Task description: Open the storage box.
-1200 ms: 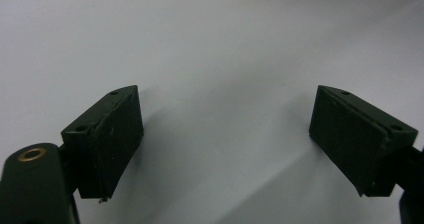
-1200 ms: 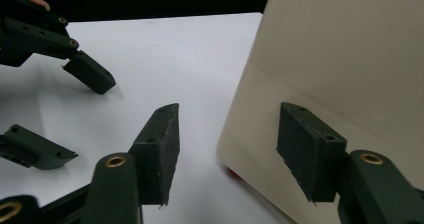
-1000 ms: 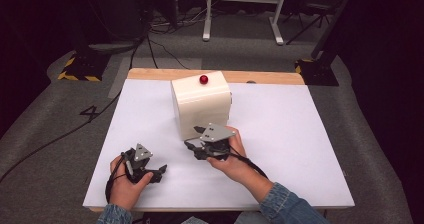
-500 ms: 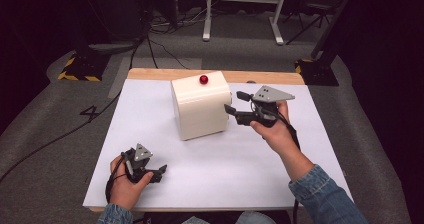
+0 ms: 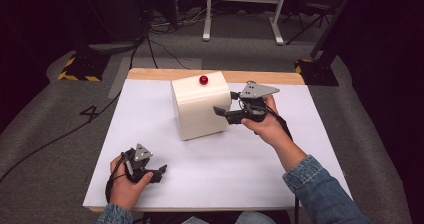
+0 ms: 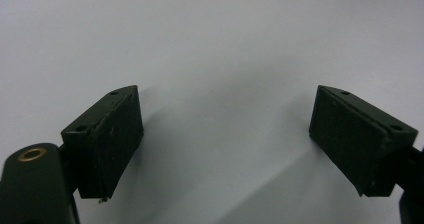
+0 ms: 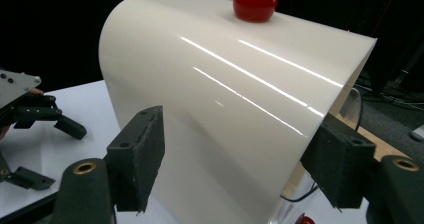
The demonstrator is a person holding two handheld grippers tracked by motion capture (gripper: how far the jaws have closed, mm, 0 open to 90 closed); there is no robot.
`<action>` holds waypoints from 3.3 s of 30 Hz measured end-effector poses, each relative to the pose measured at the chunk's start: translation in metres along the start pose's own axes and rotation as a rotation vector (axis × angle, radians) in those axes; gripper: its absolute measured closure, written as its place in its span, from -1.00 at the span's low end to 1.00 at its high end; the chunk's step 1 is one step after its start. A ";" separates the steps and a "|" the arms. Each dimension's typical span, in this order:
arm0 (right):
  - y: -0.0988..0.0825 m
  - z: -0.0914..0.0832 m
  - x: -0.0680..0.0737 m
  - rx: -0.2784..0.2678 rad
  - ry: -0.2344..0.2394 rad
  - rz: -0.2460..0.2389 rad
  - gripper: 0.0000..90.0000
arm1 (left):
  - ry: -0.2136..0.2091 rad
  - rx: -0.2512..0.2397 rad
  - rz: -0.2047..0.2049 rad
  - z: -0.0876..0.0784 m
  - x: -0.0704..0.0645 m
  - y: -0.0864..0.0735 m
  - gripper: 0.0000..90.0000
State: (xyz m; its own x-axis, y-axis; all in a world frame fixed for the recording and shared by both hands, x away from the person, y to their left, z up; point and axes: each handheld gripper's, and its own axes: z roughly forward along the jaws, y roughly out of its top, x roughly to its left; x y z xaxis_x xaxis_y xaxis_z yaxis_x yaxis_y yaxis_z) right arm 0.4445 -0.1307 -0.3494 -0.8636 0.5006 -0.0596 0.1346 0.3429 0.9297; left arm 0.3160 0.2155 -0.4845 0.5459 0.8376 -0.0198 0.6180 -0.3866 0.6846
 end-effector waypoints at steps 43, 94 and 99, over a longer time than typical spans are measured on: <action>-0.031 -0.098 0.077 0.079 -0.011 -0.260 -0.28 | 0.000 0.003 0.000 0.000 0.000 0.001 -0.69; -0.093 -0.024 0.054 0.536 0.101 -1.346 -0.04 | -0.001 0.000 -0.004 0.000 0.000 0.000 -0.69; -0.094 -0.037 0.058 0.570 0.111 -1.353 -0.02 | 0.000 0.001 -0.002 0.000 0.000 0.000 -0.69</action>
State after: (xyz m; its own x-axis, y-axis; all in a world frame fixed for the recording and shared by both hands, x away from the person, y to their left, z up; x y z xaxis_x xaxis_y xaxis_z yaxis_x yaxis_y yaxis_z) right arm 0.3637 -0.1631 -0.4272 -0.5134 -0.5022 -0.6959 -0.6418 0.7630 -0.0772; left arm 0.3163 0.2153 -0.4844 0.5448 0.8383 -0.0210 0.6198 -0.3856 0.6835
